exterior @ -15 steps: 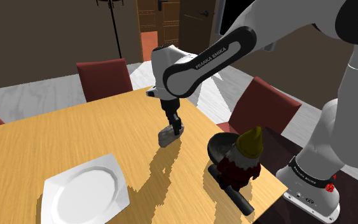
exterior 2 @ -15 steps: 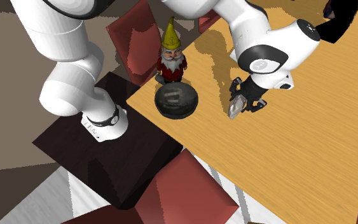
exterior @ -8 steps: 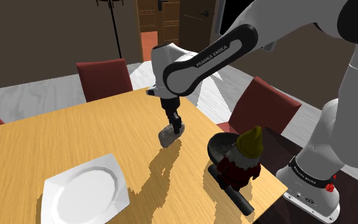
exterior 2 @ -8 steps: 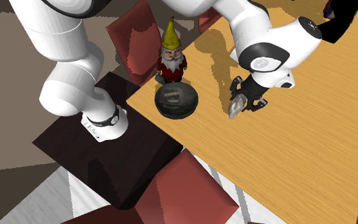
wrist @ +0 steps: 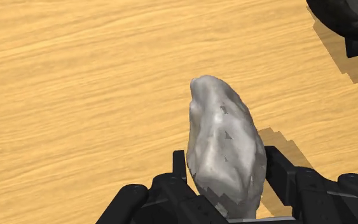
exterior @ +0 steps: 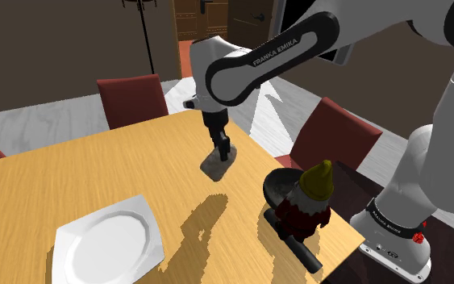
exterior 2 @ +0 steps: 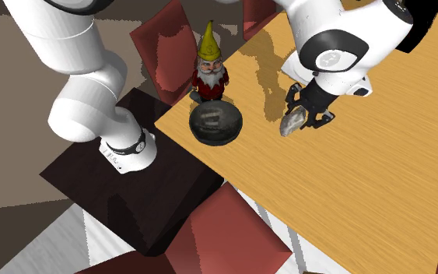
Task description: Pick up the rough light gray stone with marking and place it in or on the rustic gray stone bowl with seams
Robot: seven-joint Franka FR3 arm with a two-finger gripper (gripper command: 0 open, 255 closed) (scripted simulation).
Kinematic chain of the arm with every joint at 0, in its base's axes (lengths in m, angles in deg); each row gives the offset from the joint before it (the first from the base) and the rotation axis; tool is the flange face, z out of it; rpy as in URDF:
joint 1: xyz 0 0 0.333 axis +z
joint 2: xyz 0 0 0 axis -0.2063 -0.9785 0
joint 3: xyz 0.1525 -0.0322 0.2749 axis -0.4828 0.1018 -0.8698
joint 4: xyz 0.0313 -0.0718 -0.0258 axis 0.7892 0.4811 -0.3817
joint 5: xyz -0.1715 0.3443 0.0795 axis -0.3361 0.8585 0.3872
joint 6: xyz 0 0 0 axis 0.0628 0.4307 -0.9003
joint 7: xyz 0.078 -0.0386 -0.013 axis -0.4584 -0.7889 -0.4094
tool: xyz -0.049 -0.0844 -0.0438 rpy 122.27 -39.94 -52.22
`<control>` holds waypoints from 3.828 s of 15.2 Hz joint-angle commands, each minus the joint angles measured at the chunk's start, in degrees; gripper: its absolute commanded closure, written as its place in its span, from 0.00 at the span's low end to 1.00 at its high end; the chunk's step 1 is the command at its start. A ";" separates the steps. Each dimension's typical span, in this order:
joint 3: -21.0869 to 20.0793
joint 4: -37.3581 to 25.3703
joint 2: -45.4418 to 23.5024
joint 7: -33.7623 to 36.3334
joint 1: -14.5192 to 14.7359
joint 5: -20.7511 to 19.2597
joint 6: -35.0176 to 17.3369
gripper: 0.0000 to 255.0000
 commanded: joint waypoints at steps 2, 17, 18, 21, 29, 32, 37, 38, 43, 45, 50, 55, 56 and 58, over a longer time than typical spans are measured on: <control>-0.01 -0.67 1.21 -0.07 -0.08 0.15 1.87 1.00; -0.05 -7.65 4.99 0.05 -0.23 0.57 12.60 1.00; -0.05 -8.22 5.16 0.06 -0.24 0.59 13.34 1.00; -0.09 -2.86 9.93 -0.26 -0.36 1.28 12.71 1.00; 0.17 16.29 28.59 -1.54 0.03 3.88 12.14 1.00; 0.37 22.38 35.82 -1.86 0.46 4.71 13.27 1.00; 0.81 31.34 48.48 -2.03 1.49 5.83 16.97 1.00; 0.93 33.15 51.47 -1.99 1.76 6.03 18.14 1.00; 0.59 36.59 50.80 -2.20 1.88 6.34 14.05 1.00; 0.44 37.89 50.41 -2.29 1.91 6.48 12.35 1.00; 0.06 40.97 49.11 -2.51 2.01 6.84 7.98 1.00; -0.34 43.75 47.33 -2.74 2.10 7.22 3.42 1.00; -0.34 43.76 47.34 -2.74 2.10 7.22 3.43 1.00; -0.34 43.75 47.33 -2.74 2.10 7.22 3.42 1.00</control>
